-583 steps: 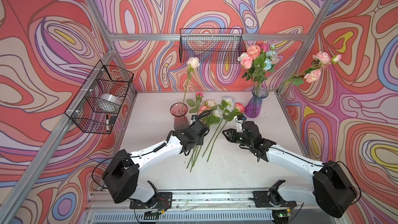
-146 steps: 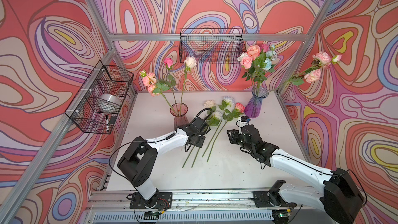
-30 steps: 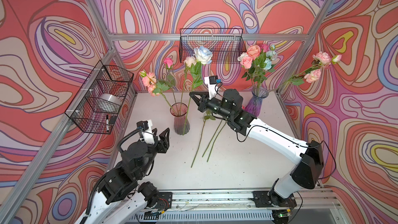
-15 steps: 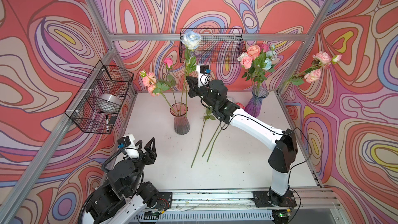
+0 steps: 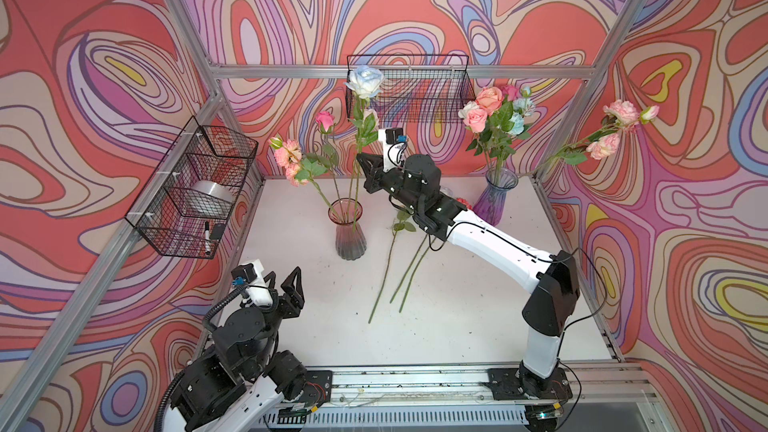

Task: Arrange the flowers into the vase

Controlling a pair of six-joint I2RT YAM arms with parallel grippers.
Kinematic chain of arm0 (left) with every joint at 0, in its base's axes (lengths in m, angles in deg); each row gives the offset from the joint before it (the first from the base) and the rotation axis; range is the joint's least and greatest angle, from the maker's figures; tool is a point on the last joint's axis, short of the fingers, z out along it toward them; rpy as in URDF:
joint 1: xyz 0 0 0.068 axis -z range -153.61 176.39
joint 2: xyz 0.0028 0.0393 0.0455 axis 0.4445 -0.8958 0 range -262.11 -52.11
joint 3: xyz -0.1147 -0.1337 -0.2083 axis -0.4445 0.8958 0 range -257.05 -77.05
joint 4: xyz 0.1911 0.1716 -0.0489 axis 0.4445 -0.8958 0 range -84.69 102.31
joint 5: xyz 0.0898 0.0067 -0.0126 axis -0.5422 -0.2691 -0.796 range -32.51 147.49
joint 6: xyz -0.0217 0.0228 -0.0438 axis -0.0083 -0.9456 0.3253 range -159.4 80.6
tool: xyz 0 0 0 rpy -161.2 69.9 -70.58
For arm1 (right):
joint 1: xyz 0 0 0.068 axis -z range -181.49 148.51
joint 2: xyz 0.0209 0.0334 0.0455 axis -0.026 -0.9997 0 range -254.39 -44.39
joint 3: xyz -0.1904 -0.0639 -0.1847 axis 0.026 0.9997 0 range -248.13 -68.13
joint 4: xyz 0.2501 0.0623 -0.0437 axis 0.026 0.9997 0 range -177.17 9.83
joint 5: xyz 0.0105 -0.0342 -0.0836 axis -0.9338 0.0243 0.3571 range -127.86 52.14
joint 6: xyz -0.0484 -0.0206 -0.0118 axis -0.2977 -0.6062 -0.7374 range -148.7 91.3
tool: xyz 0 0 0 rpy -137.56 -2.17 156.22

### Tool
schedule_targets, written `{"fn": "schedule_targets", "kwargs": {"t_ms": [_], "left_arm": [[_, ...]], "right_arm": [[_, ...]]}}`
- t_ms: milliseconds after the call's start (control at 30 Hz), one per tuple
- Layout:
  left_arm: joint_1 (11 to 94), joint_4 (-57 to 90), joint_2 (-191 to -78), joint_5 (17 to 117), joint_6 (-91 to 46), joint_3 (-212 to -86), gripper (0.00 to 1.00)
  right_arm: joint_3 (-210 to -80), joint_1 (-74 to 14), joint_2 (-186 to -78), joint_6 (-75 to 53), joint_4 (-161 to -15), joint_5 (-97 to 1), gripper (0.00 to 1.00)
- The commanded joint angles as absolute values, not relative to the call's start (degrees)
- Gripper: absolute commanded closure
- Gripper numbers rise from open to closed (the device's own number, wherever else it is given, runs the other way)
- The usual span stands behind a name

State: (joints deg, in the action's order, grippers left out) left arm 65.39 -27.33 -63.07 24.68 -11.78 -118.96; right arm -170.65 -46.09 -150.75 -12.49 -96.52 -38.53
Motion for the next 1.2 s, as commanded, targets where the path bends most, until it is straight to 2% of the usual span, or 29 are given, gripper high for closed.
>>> {"fn": "schedule_targets", "kwargs": {"t_ms": [0,167,367,667,700,833,867,933,1000,1167], "left_arm": [[65.3,-27.9,-63.6,24.1,-12.2,-119.3,0.36],[65.4,-28.2,-63.0,23.2,-12.0,-119.3,0.36],[65.3,-28.5,-62.4,23.3,-11.5,-119.1,0.36],[65.4,-28.0,-62.7,24.0,-11.9,-119.0,0.36],[65.4,-27.9,-62.8,23.9,-12.0,-119.0,0.36],[65.3,-28.0,-63.3,23.8,-12.1,-119.2,0.35],[65.3,-28.0,-63.4,23.8,-12.1,-119.2,0.35],[65.3,-28.0,-63.4,23.8,-12.2,-119.2,0.35],[65.3,-28.2,-63.4,23.6,-12.0,-119.2,0.35],[65.3,-28.4,-63.9,24.0,-11.8,-119.1,0.35]], "right_arm": [[-170.5,-46.0,-146.9,-12.4,-96.9,-40.5,1.00],[-173.5,-45.9,-148.5,-14.2,-97.2,-36.9,1.00],[-180.5,-45.6,-156.3,-15.2,-94.5,-35.1,1.00],[-170.0,-45.7,-156.0,-14.0,-97.9,-36.5,1.00],[-168.9,-45.8,-155.7,-13.8,-97.8,-36.9,0.98],[-167.7,-46.5,-156.1,-13.3,-93.3,-40.0,0.75],[-167.6,-47.2,-156.1,-14.5,-91.6,-39.7,0.68],[-165.8,-48.5,-155.1,-14.8,-90.7,-36.2,0.61],[-163.8,-48.9,-154.8,-12.6,-91.0,-37.6,0.57],[-160.1,-49.3,-152.4,-10.6,-90.1,-36.1,0.55]]}}
